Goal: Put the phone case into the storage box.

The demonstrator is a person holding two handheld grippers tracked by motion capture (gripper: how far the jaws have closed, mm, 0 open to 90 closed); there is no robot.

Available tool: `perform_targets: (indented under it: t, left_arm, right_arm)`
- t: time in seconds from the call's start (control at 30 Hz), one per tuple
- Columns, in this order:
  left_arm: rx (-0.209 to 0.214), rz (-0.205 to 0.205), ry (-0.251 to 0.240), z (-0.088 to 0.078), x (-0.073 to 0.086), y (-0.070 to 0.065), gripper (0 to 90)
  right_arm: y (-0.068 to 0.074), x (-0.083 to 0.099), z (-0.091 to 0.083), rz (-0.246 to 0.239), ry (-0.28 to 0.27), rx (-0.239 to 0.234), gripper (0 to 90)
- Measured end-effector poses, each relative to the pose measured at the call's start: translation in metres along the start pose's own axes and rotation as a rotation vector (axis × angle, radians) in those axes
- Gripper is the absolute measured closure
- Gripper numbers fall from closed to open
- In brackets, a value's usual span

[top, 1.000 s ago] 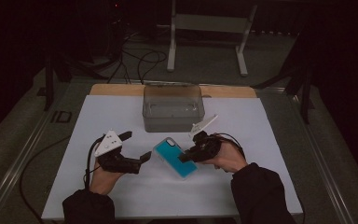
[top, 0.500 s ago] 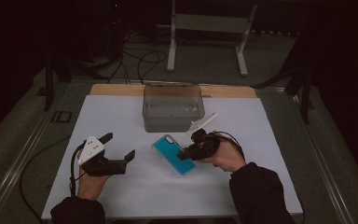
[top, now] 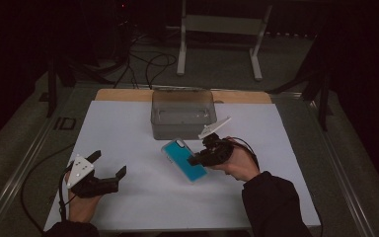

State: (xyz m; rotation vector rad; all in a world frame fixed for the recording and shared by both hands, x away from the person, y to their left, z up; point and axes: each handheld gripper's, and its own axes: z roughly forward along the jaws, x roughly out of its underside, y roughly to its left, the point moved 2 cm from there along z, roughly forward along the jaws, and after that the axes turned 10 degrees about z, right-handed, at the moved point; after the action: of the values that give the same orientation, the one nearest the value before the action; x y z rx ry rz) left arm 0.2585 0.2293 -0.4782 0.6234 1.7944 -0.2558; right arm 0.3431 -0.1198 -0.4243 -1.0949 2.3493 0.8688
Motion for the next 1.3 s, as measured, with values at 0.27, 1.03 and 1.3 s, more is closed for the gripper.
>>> perform_targets:
  t: [0.27, 1.03, 1.3]
  left_arm:
    - [-0.045, 0.028, 0.024, -0.002, 0.013, -0.001, 0.3]
    - [-0.079, 0.000, 0.027, -0.004, 0.020, 0.002, 0.2]
    - [-0.078, -0.004, 0.032, -0.004, 0.020, 0.002, 0.2]
  right_arm:
    - [-0.001, -0.005, -0.003, 0.047, -0.037, 0.041, 81.6]
    - [-0.001, -0.038, -0.011, 0.143, -0.056, 0.112, 81.5]
    - [-0.004, -0.050, -0.010, 0.165, -0.042, 0.139, 81.6]
